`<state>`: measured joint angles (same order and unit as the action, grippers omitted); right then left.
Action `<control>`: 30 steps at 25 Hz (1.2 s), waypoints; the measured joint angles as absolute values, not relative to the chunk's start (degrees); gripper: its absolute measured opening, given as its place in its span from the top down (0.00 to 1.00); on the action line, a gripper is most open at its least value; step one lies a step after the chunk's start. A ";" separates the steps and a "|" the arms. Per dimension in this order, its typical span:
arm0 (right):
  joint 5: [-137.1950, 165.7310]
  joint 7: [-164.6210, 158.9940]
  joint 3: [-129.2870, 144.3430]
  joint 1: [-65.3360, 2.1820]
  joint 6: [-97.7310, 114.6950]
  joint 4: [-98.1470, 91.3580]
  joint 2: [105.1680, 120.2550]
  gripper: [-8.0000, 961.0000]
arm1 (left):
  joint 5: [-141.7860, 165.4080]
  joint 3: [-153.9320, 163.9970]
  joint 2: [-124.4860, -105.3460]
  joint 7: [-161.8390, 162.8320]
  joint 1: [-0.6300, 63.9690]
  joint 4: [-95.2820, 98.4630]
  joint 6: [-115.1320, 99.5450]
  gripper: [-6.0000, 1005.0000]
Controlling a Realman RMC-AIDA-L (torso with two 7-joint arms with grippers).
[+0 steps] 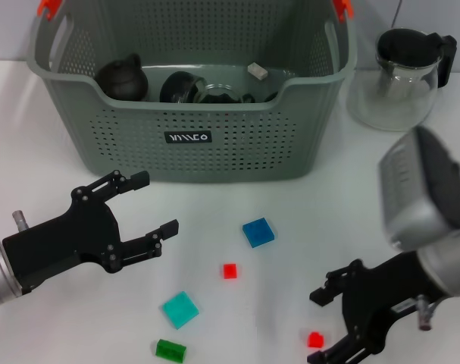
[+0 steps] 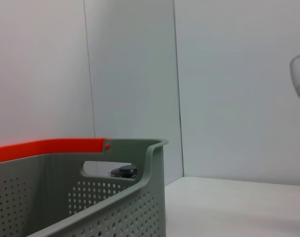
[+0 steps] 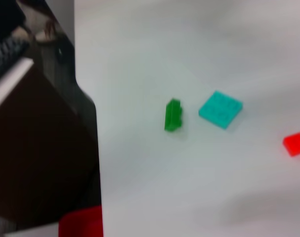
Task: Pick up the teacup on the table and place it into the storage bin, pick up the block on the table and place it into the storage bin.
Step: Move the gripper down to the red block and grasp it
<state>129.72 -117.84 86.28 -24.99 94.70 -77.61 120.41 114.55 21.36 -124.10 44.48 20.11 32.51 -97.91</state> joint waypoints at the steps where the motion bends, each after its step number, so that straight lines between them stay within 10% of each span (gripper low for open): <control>1: 130.64 -118.64 88.04 -25.40 93.57 -77.24 120.41 0.09 | 114.54 21.35 -124.10 44.48 20.14 32.47 -97.89 0.18; 30: 140.49 -128.95 104.62 -29.30 84.89 -76.81 120.49 0.32 | 114.52 21.36 -124.19 44.28 19.66 32.34 -97.71 0.18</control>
